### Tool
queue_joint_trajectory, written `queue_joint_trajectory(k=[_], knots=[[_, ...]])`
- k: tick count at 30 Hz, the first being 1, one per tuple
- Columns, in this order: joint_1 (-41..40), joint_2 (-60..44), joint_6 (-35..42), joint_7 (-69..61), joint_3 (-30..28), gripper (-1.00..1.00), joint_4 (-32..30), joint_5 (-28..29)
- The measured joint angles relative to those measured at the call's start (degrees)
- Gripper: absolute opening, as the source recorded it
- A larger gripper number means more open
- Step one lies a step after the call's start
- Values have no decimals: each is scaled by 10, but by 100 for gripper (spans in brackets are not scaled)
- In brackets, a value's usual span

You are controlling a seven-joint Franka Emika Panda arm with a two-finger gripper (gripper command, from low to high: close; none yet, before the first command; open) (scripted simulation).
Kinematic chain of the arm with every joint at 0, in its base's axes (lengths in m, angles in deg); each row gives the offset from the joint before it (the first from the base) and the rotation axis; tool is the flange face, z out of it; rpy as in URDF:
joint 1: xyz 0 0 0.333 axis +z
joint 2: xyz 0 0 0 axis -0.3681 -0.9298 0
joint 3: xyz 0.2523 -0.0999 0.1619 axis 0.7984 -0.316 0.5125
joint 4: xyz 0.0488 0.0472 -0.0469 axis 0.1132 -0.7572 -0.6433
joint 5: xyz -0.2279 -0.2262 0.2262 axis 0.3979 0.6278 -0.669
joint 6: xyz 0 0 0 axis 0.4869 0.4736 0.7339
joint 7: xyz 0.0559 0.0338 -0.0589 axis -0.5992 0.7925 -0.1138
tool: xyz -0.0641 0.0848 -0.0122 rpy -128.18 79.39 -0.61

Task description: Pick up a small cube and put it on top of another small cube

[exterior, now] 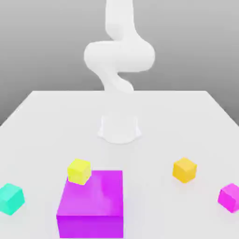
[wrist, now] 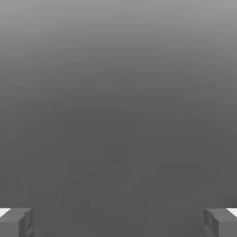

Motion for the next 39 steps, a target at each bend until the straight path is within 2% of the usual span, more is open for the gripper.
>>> queue_joint_trajectory(k=[11, 18, 27, 32, 33, 39], knots=[[-5, -230, -75, -101, -128, 0, -21, -64], [-39, -377, -120, -175, -183, 0, -34, -120], [-114, -558, -184, -242, -212, 0, -52, -150], [-170, -660, -253, -293, -158, 0, -36, -211], [-179, -674, -263, -300, -148, -100, -32, -221], [-183, -681, -267, -304, -142, -100, -31, -225]])
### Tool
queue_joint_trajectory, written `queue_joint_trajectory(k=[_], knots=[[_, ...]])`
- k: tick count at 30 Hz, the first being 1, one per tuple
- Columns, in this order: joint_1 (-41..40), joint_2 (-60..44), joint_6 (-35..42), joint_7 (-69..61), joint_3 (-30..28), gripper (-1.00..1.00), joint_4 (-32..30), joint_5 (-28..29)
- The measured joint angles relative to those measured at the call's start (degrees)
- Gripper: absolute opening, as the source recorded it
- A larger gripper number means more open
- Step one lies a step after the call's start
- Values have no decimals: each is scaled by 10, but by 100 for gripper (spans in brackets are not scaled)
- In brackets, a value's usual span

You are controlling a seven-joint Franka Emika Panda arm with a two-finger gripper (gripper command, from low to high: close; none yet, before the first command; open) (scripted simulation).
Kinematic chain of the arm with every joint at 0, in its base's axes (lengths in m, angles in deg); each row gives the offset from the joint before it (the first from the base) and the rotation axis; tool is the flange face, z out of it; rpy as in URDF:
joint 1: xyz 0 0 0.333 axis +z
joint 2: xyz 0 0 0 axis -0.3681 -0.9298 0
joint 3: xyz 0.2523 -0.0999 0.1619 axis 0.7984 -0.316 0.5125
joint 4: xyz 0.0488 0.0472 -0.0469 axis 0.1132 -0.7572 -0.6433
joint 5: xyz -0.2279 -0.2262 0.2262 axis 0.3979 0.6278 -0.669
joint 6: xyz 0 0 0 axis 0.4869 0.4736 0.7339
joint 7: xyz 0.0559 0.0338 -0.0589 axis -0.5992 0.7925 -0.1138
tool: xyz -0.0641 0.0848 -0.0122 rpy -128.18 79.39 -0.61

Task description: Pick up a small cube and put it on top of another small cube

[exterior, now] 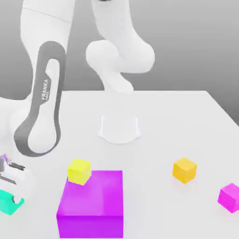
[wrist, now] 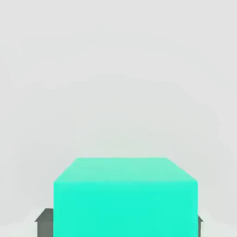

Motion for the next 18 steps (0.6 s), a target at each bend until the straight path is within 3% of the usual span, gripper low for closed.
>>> queue_joint_trajectory(k=[6, 18], knots=[[45, 100, 70, 48, -58, -100, -26, 82], [116, 333, 185, -244, -14, -100, -133, 229]])
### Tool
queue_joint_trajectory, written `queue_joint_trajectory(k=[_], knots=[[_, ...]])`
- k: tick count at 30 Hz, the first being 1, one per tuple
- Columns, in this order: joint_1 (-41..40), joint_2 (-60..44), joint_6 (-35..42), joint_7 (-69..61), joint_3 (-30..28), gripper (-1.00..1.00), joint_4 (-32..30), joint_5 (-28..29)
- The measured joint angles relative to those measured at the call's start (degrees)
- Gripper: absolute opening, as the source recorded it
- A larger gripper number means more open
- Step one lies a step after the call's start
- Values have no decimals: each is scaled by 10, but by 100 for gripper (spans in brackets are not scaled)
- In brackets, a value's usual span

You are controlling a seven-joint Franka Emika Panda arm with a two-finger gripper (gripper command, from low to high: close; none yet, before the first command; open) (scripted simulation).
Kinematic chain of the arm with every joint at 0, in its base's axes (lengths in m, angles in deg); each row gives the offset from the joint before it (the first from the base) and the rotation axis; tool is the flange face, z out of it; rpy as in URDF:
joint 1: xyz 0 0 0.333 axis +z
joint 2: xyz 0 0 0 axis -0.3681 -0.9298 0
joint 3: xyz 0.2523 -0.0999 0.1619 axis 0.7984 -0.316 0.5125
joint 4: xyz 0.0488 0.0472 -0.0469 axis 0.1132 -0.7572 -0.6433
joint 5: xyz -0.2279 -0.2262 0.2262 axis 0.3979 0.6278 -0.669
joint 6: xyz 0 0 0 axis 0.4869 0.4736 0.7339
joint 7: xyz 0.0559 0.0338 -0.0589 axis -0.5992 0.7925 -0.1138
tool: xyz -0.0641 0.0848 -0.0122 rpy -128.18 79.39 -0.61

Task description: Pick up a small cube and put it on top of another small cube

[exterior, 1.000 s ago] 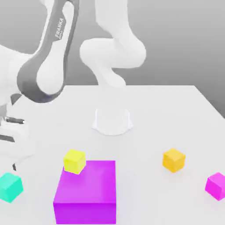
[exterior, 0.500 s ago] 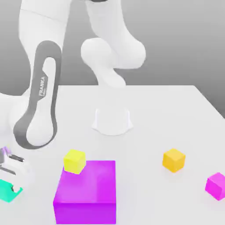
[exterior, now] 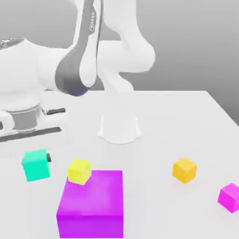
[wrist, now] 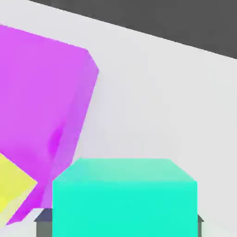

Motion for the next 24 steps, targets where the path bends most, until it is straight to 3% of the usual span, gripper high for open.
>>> queue_joint_trajectory(k=[7, 12, 13, 20, 24], knots=[[39, 133, 54, -189, 26, -100, -68, 74], [55, 79, -32, -231, 18, -100, -98, 71], [56, 61, -55, -234, 16, 100, -103, 68], [57, 57, -61, -235, 16, 100, -104, 68], [50, 119, 17, -225, 25, 100, -88, 79]])
